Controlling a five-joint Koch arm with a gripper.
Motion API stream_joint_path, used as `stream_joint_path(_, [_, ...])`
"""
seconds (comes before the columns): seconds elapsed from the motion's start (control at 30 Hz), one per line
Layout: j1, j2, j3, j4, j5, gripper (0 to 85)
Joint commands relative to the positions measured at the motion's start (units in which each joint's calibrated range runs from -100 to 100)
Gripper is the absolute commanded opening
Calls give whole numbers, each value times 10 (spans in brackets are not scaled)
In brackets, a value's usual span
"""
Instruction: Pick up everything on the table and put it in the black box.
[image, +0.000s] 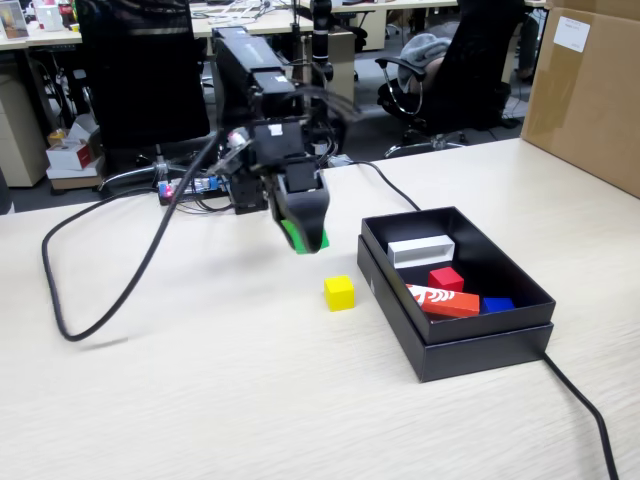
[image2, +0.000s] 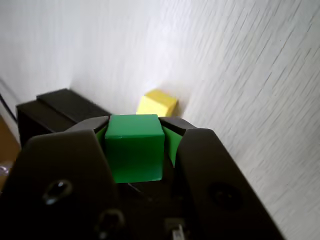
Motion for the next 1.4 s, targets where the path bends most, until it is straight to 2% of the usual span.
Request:
stream_joint_path(0.0, [33,-42,62,-4,11,45])
stream_joint_path(0.1, [72,-14,115,-4,24,45])
stream_joint_path(0.27, [100,78,200,-9,38,45])
stream_joint_path(0.47, [106,233,271,-16,47,47])
stream_joint_path(0.9, [114,373,294,-16,61,57])
stream_joint_path(0.97, [114,378,282,-19,61,140])
stream_joint_path(1.1, [111,379,274,-26,60,209])
stream_joint_path(1.17, [110,378,274,-35,60,278])
stream_joint_path(1.23, [109,372,274,-37,60,283])
stream_joint_path(1.37, [108,350,274,-46,58,352])
